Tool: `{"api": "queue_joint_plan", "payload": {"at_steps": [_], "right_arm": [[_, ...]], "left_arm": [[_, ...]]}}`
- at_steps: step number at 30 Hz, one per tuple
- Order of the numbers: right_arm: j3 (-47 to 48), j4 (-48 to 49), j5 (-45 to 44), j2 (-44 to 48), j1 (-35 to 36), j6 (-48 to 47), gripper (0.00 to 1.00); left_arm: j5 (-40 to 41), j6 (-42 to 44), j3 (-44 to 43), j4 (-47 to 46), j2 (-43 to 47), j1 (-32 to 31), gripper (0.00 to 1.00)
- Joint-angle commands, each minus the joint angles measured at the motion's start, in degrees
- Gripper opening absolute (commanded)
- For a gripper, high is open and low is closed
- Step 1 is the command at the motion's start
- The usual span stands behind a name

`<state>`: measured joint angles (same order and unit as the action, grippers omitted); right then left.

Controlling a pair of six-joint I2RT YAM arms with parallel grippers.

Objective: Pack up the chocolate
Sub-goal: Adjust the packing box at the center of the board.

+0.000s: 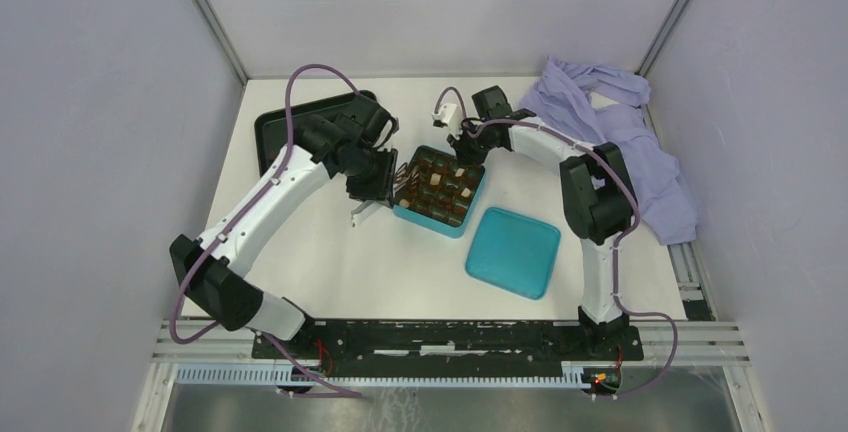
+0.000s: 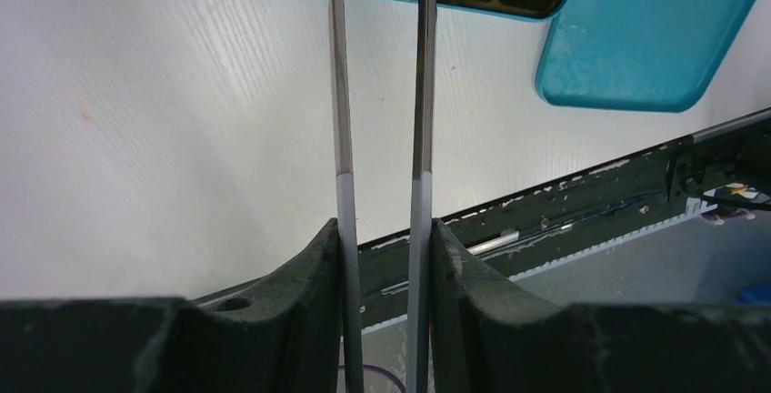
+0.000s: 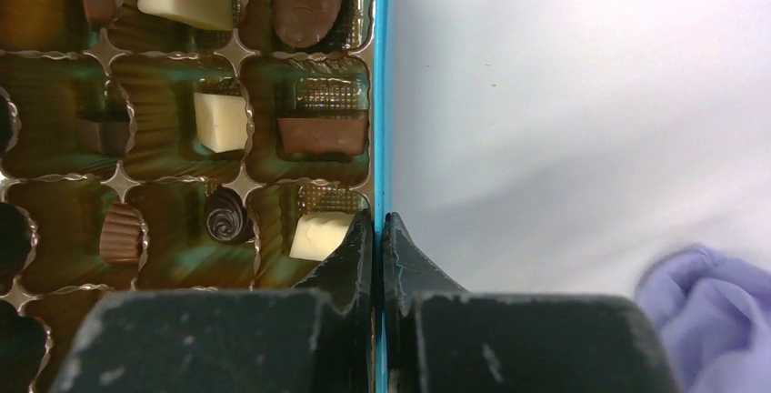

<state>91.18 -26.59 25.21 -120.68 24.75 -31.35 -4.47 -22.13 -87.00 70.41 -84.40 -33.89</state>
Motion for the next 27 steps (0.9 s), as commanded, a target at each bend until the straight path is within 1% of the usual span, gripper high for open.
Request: {"api": "queue_joint_plan", "payload": {"at_steps": [1,10,27], "right_arm": [[0.1,7.1,-4.6,9.4,-0.1,-0.3,0.00],[-2.9,13.8,-14.5,18.7,0.3,-2.6,0.00],[-6.3,15.8,-16.1,21.7,1.0,-2.1,0.00]], "left_arm": [[1.6,-1.9,-4.0,-1.9,3.8,-0.3,0.16],[2.4,-1.6,-3.4,-6.9,8.7,-0.4,0.16],[0.4,-0.3,-2.6,-9.1,10.0,-0.3,0.16]]}}
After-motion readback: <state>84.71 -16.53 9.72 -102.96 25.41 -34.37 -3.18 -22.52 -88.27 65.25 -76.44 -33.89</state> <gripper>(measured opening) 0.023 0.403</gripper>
